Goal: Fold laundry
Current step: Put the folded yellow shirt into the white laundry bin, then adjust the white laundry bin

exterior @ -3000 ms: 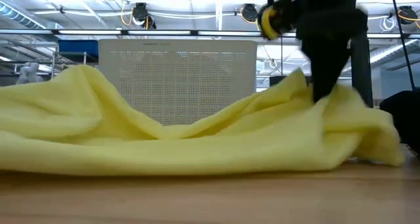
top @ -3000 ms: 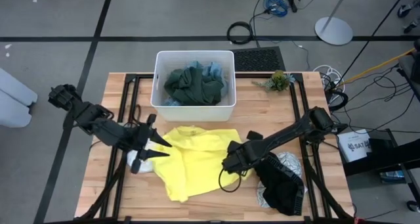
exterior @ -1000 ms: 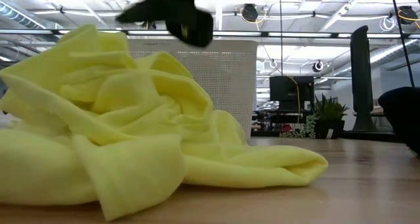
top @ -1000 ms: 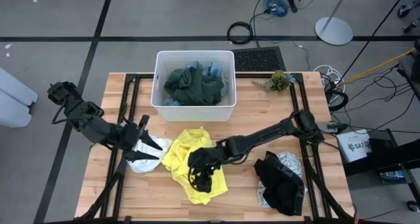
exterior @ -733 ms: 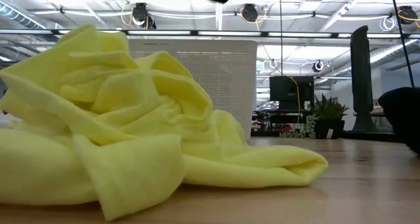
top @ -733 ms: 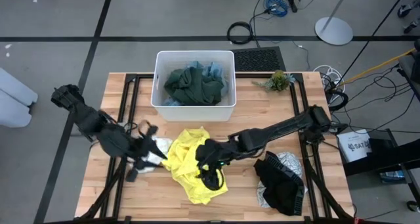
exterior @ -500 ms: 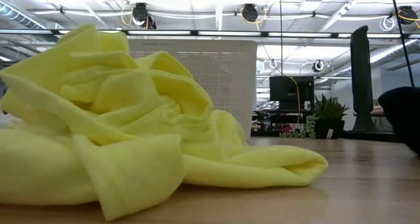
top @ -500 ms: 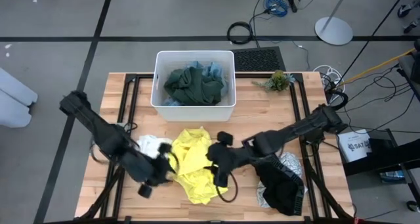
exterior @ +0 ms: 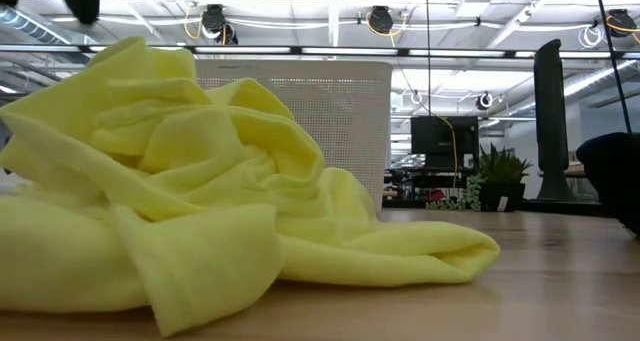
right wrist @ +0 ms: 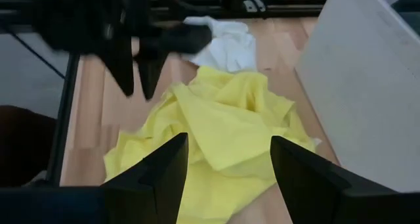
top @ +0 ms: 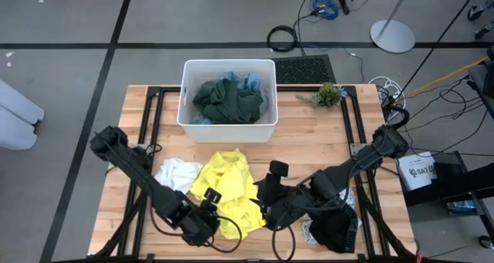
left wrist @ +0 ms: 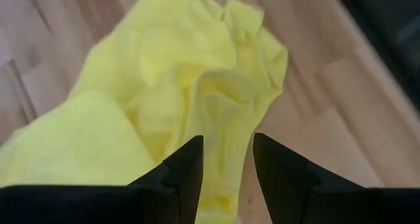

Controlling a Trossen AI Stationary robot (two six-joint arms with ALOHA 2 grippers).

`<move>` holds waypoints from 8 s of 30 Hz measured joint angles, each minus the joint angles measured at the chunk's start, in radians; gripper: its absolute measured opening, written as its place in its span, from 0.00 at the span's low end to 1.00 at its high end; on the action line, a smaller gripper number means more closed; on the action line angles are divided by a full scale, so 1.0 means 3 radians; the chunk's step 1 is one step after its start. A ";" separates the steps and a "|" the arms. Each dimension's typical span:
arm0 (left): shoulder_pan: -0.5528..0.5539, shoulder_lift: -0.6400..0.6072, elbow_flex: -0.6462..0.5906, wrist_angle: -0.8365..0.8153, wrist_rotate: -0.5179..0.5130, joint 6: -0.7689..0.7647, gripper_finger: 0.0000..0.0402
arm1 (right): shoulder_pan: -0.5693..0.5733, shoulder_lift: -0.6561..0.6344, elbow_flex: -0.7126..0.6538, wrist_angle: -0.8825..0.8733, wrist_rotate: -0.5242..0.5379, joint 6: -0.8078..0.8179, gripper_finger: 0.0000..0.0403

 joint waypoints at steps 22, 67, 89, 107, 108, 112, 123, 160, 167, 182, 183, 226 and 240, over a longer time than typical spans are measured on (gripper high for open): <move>-0.0007 0.0104 0.0122 -0.0009 -0.0374 0.0075 0.53 | -0.0032 -0.0007 0.0000 0.0018 0.0001 -0.0017 0.50; 0.0622 0.1126 -0.0056 0.0536 0.0342 0.0804 0.55 | -0.0045 -0.0005 0.0000 0.0017 -0.0013 -0.0016 0.50; 0.0620 0.0793 -0.0096 0.0330 0.0034 0.0860 0.03 | -0.0015 -0.0048 -0.0003 -0.0061 -0.0011 -0.0016 0.50; 0.0450 -0.0547 -0.0075 0.0266 -0.0737 0.0613 0.03 | 0.0152 -0.0222 -0.0003 -0.0093 0.0002 0.0093 0.50; 0.0450 -0.0596 -0.0074 0.0249 -0.0796 0.0621 0.03 | 0.0171 -0.0233 -0.0003 -0.0099 0.0002 0.0106 0.50; 0.0450 -0.0794 -0.0074 0.0166 -0.1056 0.0628 0.03 | 0.0258 -0.0237 -0.0003 -0.0110 -0.0003 0.0106 0.50; 0.0457 -0.1395 -0.0070 0.0471 -0.1892 0.0979 0.03 | 0.0296 -0.0243 -0.0003 -0.0115 -0.0010 0.0083 0.50; 0.3467 -0.0904 0.0987 0.1369 0.0151 0.2176 0.03 | -0.0488 -0.0478 -0.0014 -0.2330 0.1566 0.0973 0.50; 0.3982 -0.0483 0.0987 0.1296 0.0388 0.2210 0.03 | -0.0678 -0.0479 -0.0253 -0.2601 0.1558 0.1314 0.50; 0.4472 -0.0137 0.0465 0.0504 0.0984 0.2353 0.03 | -0.0738 -0.0480 -0.0393 -0.2610 0.1558 0.1408 0.50; 0.4471 -0.0119 0.0368 0.0558 0.0989 0.2356 0.03 | -0.0738 -0.0480 -0.0393 -0.2610 0.1558 0.1408 0.50; 0.4046 -0.1465 -0.0289 0.0468 0.0515 0.2365 0.25 | -0.0825 -0.0479 -0.0395 -0.2485 0.1530 0.1394 0.50; 0.4050 -0.1830 -0.0282 -0.0629 0.0756 0.1526 0.25 | -0.0825 -0.0478 -0.0395 -0.2299 0.1368 0.1280 0.50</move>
